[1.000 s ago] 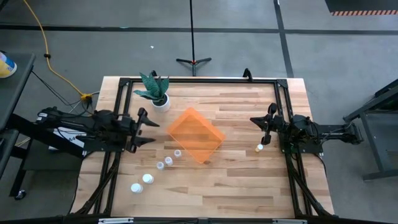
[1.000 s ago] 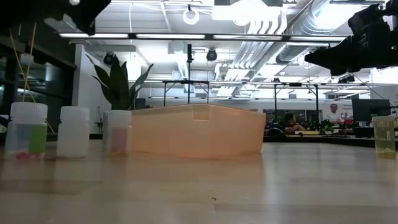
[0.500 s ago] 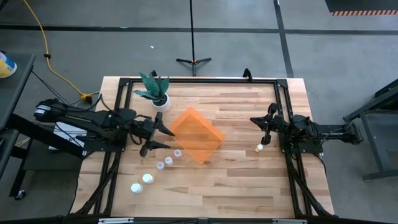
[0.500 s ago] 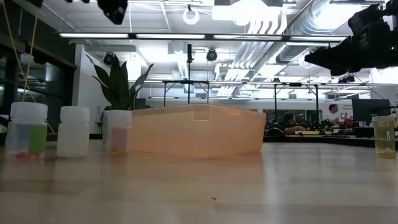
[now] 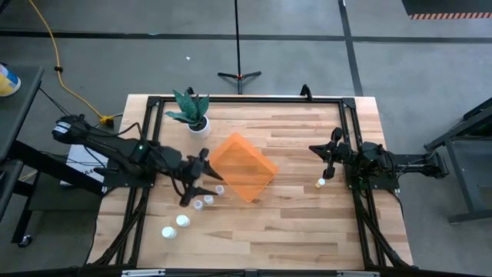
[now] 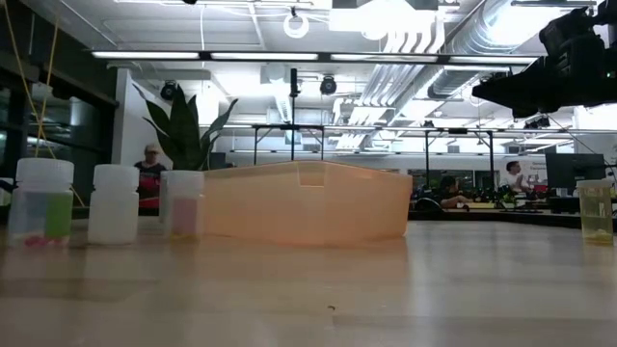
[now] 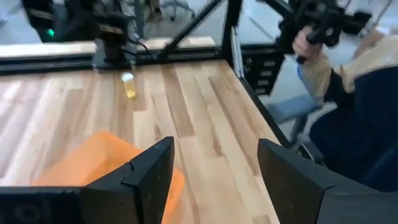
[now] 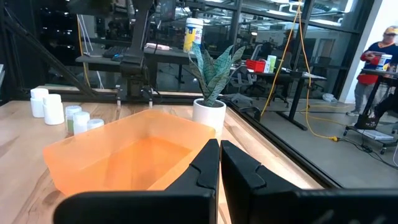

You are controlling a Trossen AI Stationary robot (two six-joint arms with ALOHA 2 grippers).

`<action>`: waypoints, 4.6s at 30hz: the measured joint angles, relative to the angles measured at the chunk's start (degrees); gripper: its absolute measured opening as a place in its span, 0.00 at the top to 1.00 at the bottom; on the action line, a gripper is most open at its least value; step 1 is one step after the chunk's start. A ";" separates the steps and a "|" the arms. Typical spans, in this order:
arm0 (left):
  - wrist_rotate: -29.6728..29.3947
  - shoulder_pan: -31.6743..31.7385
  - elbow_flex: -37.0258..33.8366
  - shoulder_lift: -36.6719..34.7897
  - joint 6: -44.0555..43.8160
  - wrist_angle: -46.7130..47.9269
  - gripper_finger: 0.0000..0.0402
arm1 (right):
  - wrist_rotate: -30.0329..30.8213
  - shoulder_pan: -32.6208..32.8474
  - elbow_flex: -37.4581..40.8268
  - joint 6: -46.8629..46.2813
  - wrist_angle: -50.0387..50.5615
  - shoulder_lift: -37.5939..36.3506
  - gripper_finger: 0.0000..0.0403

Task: Pick and place pill bottles into a basket
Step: Put the top transparent bottle into the orange container

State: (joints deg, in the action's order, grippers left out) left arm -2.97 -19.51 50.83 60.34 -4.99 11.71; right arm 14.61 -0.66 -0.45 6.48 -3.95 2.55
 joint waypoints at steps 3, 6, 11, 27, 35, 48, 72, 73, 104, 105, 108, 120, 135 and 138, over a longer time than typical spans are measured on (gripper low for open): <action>-2.90 -3.06 0.30 1.73 -0.03 0.26 0.34 | 0.01 0.01 -0.02 0.00 0.00 0.00 0.98; -6.34 -5.48 0.30 3.82 -0.15 0.42 0.35 | 0.00 0.02 -0.02 0.00 0.00 0.00 0.98; -8.15 -8.41 0.30 8.91 -3.05 0.35 0.37 | 0.02 0.00 0.00 0.00 0.00 0.00 0.98; -15.99 -8.23 0.28 19.70 -16.17 9.56 0.37 | 0.13 -0.01 -0.02 0.00 0.00 0.09 0.98; -21.72 -8.21 0.13 19.84 -19.92 15.30 0.37 | 0.17 0.00 -0.01 -0.01 0.02 0.11 0.98; -22.27 -8.21 0.04 25.16 -22.87 14.89 0.37 | 0.21 0.00 -0.01 -0.01 0.24 0.11 0.98; -27.41 -8.19 0.04 27.37 -23.84 14.67 0.37 | 0.22 0.01 0.00 -0.02 0.25 0.11 0.98; -27.48 -8.19 0.04 27.67 -24.00 14.43 0.37 | 0.22 0.00 -0.01 -0.01 0.26 0.11 0.98; -28.28 -8.19 0.04 32.60 -23.78 14.13 0.45 | 0.04 0.01 0.00 -0.02 0.33 0.44 0.98; -28.28 -8.19 0.04 32.60 -23.74 14.11 0.47 | 0.04 -0.01 0.00 -0.02 0.34 0.44 0.98; -28.28 -8.19 0.04 32.60 -23.66 14.08 0.52 | 0.04 0.00 -0.01 -0.01 0.33 0.44 0.98; -27.23 -8.19 5.30 32.58 -14.68 14.76 0.53 | 0.02 0.00 -0.01 -0.02 0.33 0.44 0.98; -30.86 -3.01 19.56 32.50 -10.21 29.87 0.53 | 0.00 0.00 0.00 -0.02 0.33 0.44 0.98; -28.44 1.96 19.12 32.50 -12.08 32.05 0.55 | 0.00 -0.01 -0.01 -0.02 0.33 0.44 0.98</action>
State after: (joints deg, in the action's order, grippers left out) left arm -31.40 -17.55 69.95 92.84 -17.06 43.76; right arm 14.61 -0.67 -0.45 6.46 -3.62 2.98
